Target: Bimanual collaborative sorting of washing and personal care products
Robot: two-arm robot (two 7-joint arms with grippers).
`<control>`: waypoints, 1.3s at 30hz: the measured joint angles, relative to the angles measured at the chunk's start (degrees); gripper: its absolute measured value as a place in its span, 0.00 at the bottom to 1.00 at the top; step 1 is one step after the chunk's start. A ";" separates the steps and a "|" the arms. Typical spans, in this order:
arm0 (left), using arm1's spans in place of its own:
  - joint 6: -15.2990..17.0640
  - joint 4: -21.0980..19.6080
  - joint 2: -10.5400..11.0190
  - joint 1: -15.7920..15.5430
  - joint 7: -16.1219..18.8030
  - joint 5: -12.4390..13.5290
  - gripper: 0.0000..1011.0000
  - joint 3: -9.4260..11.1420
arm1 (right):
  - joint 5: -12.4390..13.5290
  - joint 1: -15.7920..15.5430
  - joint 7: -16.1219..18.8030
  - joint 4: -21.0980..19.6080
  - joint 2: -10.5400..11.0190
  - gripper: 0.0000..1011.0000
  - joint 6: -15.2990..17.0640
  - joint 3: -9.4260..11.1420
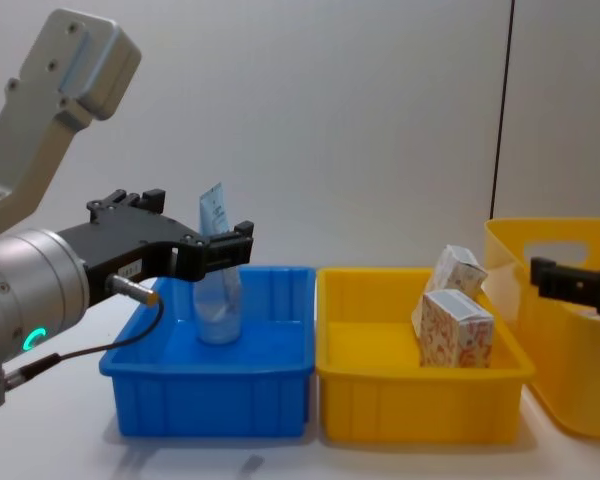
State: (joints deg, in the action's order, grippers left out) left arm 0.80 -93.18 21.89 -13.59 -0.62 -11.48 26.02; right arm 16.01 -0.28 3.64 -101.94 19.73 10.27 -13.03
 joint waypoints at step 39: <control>0.00 0.01 0.00 0.00 -0.01 0.00 0.99 0.00 | -5.19 10.84 -2.48 13.13 -7.61 0.99 8.80 -6.06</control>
State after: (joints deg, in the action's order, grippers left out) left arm 0.80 -93.17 21.89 -13.59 -0.63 -11.48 26.03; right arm 10.82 10.57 1.15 -88.82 12.11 19.07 -19.10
